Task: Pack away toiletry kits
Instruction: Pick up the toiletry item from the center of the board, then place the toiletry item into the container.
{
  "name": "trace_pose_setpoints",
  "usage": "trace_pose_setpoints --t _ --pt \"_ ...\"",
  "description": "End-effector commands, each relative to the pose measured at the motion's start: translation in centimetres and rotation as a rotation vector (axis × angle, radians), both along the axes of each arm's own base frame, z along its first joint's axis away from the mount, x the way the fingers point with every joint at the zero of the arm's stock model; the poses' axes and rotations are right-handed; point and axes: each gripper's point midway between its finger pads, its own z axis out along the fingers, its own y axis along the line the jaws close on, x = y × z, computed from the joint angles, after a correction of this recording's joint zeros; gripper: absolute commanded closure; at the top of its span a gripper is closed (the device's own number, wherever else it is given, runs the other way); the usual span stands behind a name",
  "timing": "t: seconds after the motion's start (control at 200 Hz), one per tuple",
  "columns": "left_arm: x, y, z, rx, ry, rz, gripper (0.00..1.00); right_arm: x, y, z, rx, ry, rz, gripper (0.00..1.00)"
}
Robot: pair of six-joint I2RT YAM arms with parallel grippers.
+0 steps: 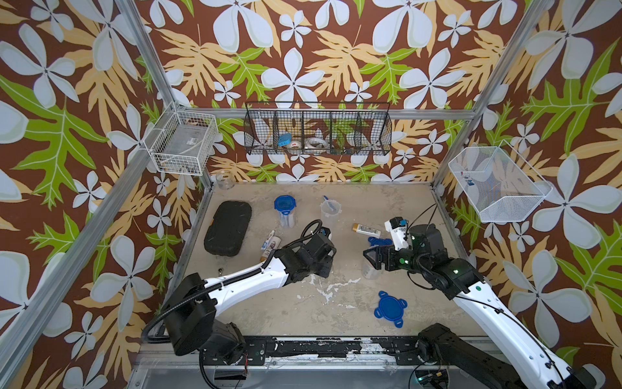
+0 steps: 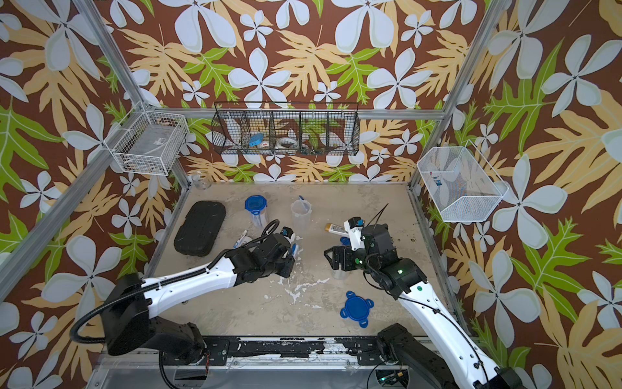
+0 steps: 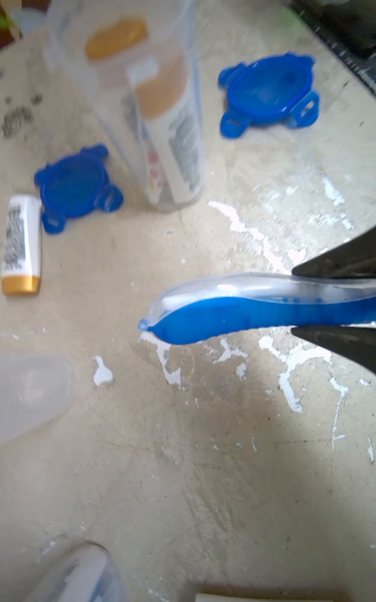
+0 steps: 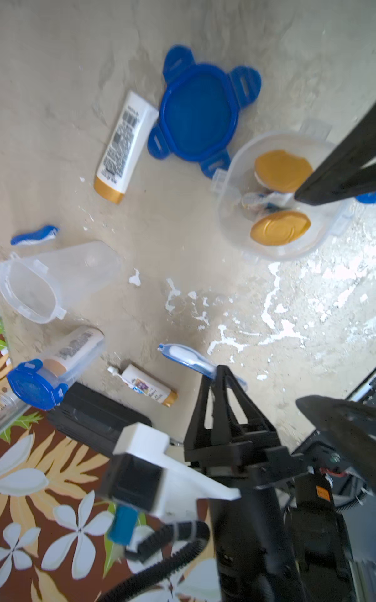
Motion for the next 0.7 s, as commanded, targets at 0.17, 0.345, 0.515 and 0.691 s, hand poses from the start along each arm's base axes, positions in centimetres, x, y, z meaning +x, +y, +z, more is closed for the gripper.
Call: trace_pose_setpoints --t 0.17,0.345,0.515,0.691 --pt "-3.2 -2.6 5.2 -0.128 -0.106 -0.125 0.88 0.6 4.3 0.9 0.18 0.083 0.142 0.08" --pt "-3.7 -4.0 5.7 -0.134 -0.123 -0.166 0.87 -0.3 6.5 0.8 0.245 0.113 0.233 0.09" --pt "-4.3 -5.9 6.3 -0.159 -0.136 -0.192 0.87 -0.7 7.6 -0.7 0.277 0.187 0.257 0.13" --pt "-4.3 -6.6 6.0 -0.158 -0.136 -0.187 0.87 -0.7 7.6 -0.9 0.258 0.189 0.245 0.5"
